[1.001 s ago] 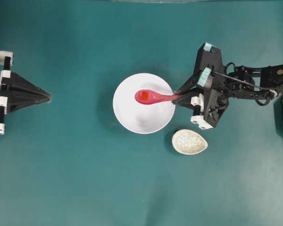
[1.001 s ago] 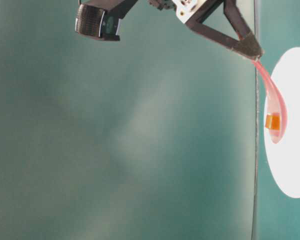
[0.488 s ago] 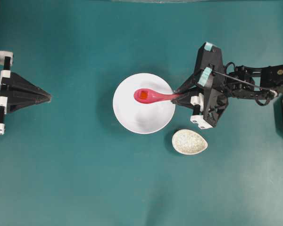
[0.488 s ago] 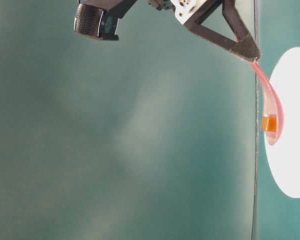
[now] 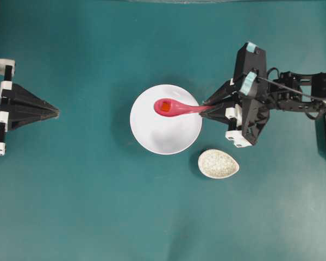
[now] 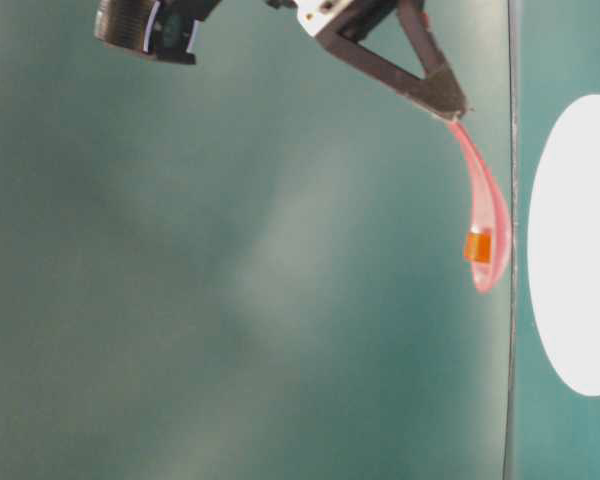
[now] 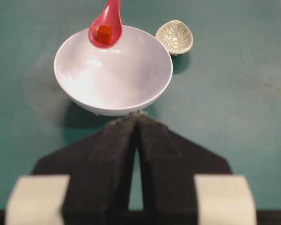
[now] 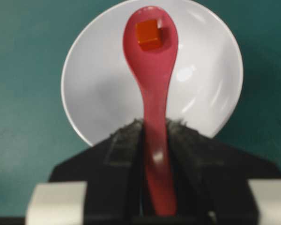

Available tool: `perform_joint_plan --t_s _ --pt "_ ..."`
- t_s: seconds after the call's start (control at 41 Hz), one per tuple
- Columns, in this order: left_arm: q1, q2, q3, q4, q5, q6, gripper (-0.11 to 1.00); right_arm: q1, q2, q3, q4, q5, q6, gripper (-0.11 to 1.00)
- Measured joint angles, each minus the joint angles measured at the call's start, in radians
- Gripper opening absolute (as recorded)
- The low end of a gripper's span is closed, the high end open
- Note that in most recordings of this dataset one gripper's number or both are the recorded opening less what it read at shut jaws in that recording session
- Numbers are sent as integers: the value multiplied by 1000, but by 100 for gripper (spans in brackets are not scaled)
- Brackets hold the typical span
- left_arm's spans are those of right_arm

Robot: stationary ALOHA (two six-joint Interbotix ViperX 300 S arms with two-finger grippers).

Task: Grip the spoon and scoop the red block from the bowl with right arm.
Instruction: 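Tilt and raise the spoon with the cube on it, pulling right, then lift the spoon holding the red cube above the bowl rim and hold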

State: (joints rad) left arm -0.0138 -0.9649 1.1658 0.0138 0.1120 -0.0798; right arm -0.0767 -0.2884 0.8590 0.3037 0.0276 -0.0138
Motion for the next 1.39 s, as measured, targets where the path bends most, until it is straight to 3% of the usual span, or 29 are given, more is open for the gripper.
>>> perform_joint_plan --t_s 0.83,1.392 --pt "0 0 2 2 0 0 0 -17 -35 -115 -3 140 -5 22" --pt "0 0 2 0 0 0 0 -48 -114 -127 -23 207 -6 22"
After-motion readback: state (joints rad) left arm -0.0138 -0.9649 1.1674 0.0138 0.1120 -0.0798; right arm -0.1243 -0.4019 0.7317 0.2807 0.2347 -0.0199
